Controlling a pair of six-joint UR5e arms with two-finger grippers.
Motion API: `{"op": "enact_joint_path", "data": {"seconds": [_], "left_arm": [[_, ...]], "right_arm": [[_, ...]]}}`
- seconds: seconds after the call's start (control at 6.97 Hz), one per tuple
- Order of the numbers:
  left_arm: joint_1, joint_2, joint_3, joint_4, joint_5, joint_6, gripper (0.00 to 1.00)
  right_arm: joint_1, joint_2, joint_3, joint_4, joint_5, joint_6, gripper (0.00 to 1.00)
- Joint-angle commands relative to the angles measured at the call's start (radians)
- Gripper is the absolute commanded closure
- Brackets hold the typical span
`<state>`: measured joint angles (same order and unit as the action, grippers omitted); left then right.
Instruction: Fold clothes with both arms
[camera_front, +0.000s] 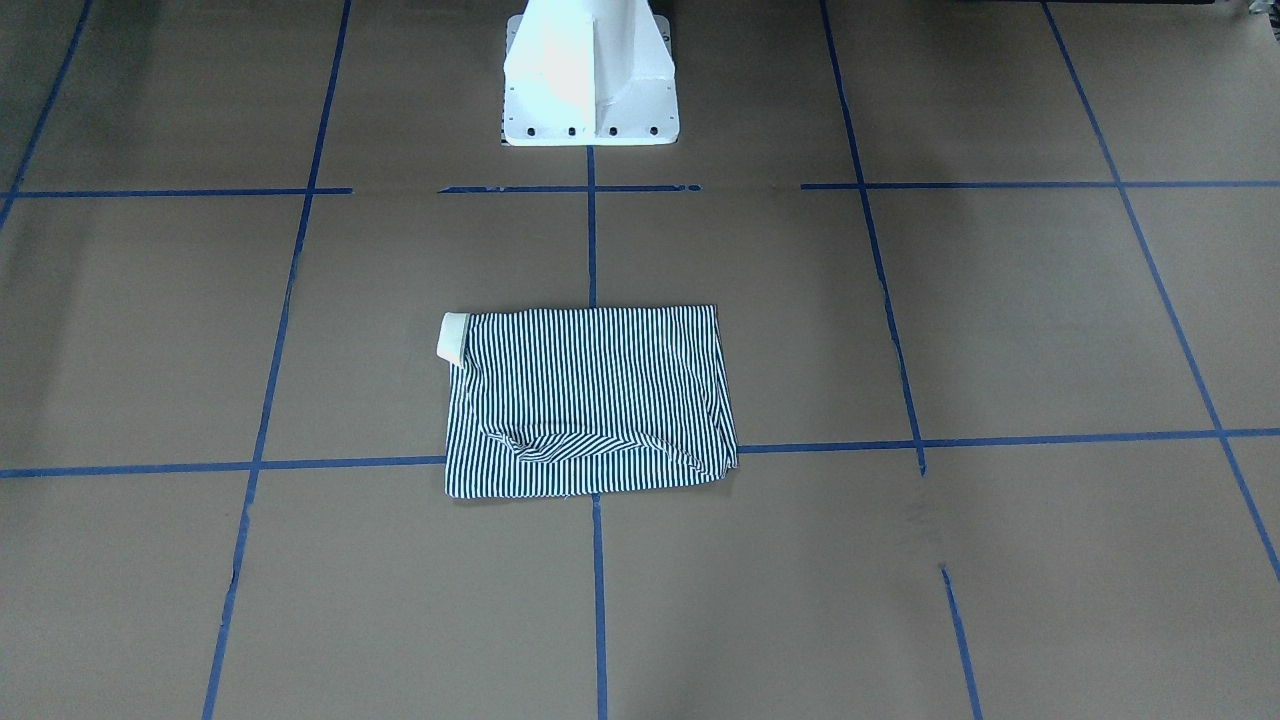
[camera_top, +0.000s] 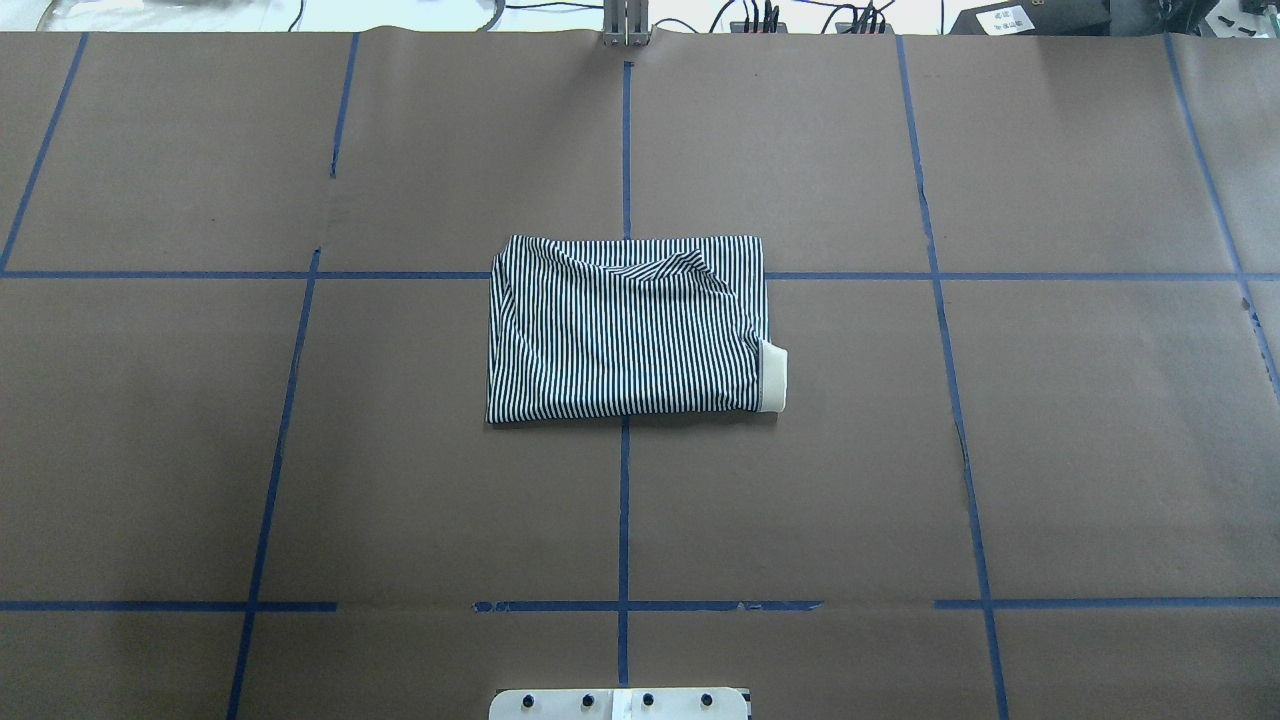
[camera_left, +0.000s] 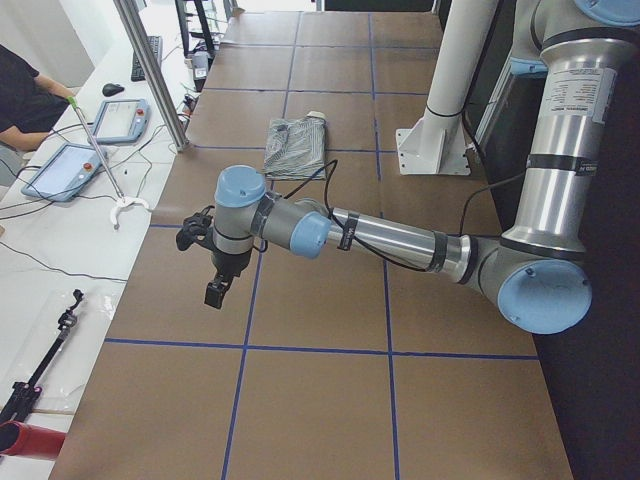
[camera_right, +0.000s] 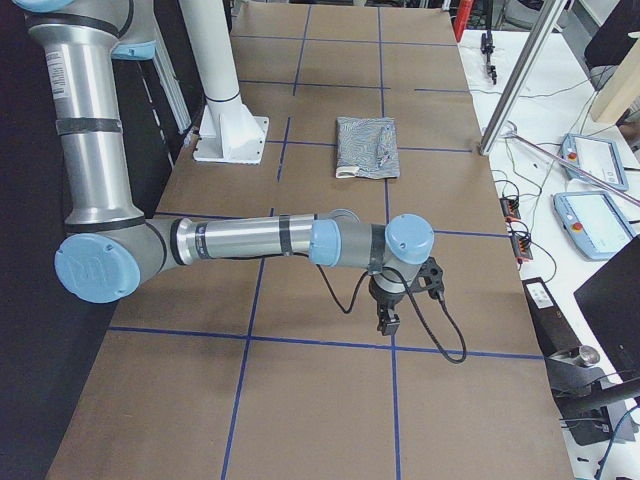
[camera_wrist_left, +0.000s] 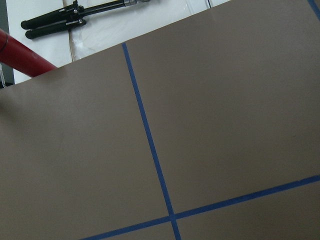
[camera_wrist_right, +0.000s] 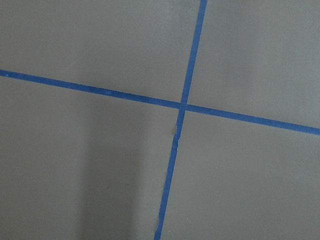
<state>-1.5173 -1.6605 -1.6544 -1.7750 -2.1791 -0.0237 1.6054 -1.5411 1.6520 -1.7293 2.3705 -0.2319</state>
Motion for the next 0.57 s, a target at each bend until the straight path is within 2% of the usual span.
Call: {"op": "enact_joint_path", "data": {"seconds": [0.0,0.29,0.43], "left_arm": [[0.000,0.053,0.062,-0.023,-0.007,0.001,0.00],[-0.001,0.088,0.075,-0.020,-0.065,0.002,0.00],[-0.001,0.088,0.071,-0.011,-0.065,0.004,0.00]], "right_arm": [[0.004,-0.017,0.006,-0.001,0.004,0.006,0.00],[0.004,-0.022,-0.003,-0.003,0.009,0.013,0.00],[0.004,-0.037,-0.011,-0.003,0.012,0.013,0.00]]}}
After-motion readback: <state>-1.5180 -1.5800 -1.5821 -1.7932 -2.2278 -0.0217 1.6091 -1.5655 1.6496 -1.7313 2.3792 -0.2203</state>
